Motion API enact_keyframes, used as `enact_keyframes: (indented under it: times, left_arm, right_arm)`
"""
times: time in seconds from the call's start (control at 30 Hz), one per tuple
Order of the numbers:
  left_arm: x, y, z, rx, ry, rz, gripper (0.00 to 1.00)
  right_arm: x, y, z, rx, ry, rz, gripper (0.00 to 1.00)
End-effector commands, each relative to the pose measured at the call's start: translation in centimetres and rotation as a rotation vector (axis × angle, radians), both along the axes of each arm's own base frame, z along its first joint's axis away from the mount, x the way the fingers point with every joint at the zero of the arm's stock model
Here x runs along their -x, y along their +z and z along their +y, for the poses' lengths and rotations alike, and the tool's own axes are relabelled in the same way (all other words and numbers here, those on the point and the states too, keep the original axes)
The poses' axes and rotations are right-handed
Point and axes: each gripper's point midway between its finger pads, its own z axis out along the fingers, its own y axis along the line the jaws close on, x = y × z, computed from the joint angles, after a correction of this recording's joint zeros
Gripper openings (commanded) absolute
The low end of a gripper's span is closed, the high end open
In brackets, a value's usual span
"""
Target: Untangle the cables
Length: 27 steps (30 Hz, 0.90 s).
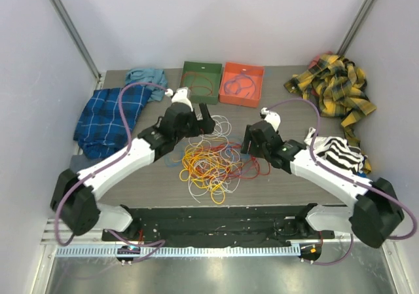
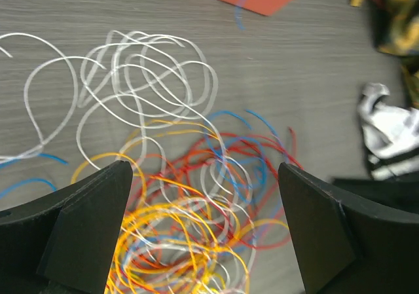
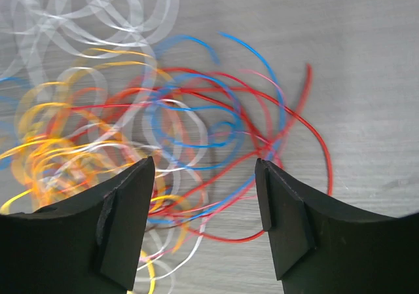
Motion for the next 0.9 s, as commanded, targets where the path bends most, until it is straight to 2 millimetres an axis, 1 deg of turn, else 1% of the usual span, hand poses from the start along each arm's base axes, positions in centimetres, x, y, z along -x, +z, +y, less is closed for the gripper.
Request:
enact_keyframes:
  times: [0.0, 0.03, 0.07, 0.1, 0.13, 0.2, 0.23, 0.3, 0.37, 0.4, 0.6, 0.67, 0.7, 0.73, 0.8, 0.83, 0.87]
  left_arm:
    - [2.3, 4.0, 1.1, 0.066, 0.040, -0.105, 1.00]
    - [3.0, 2.8, 1.6, 0.052, 0.043, -0.088, 1.00]
    - [3.6, 3.5, 2.2, 0.064, 0.047, -0.105, 1.00]
    - [3.9, 3.2, 2.6, 0.059, 0.052, -0.103, 1.00]
    - [4.4, 2.2, 3.2, 0.042, 0.061, -0.094, 1.00]
    - [5.2, 2.3, 3.9, 0.044, 0.061, -0.096, 1.00]
    - [5.6, 1.7, 4.3, 0.037, 0.063, -0.086, 1.00]
    - [6.1, 1.6, 4.8, 0.042, 0.071, -0.085, 1.00]
    - [6.5, 1.1, 5.2, 0.039, 0.075, -0.075, 1.00]
    - [6.7, 0.9, 5.4, 0.039, 0.077, -0.074, 1.00]
    - [7.0, 0.6, 5.8, 0.024, 0.084, -0.063, 1.00]
    - [7.0, 0.4, 5.8, 0.019, 0.083, -0.059, 1.00]
    - [6.9, 0.4, 5.8, 0.019, 0.085, -0.059, 1.00]
    - [7.0, 0.3, 5.7, 0.019, 0.079, -0.055, 1.00]
    - [6.9, 0.5, 5.5, 0.024, 0.077, -0.057, 1.00]
    - [6.9, 0.6, 5.4, 0.027, 0.075, -0.057, 1.00]
    - [6.9, 0.8, 5.4, 0.029, 0.075, -0.059, 1.00]
  right_arm:
    - [-1.3, -3.4, -1.0, -0.133, -0.135, 0.073, 0.67]
    - [-1.6, -3.8, -1.4, -0.139, -0.154, 0.073, 0.64]
    - [-1.8, -4.4, -1.6, -0.127, -0.163, 0.081, 0.63]
    - [-2.0, -4.6, -1.6, -0.124, -0.167, 0.077, 0.61]
    - [-2.2, -4.8, -1.6, -0.117, -0.168, 0.081, 0.58]
    - [-2.6, -5.4, -1.5, -0.098, -0.166, 0.095, 0.55]
    - [-2.8, -5.5, -1.3, -0.100, -0.161, 0.096, 0.52]
    - [-3.0, -5.6, -1.1, -0.101, -0.160, 0.095, 0.49]
    - [-3.2, -5.8, -1.2, -0.097, -0.165, 0.092, 0.45]
    - [-3.3, -6.2, -1.3, -0.083, -0.166, 0.097, 0.45]
    - [-3.5, -7.9, -1.8, -0.037, -0.177, 0.124, 0.41]
    - [-3.6, -8.4, -1.9, -0.024, -0.176, 0.133, 0.38]
    - [-3.7, -8.5, -2.0, -0.019, -0.178, 0.136, 0.35]
    - [-3.7, -8.4, -2.0, -0.017, -0.176, 0.133, 0.24]
    - [-3.8, -7.4, -2.3, -0.020, -0.184, 0.107, 0.12]
    - [-4.0, -6.7, -2.3, -0.025, -0.184, 0.092, 0.01]
    - [-4.1, -5.1, -2.3, -0.039, -0.176, 0.057, 0.01]
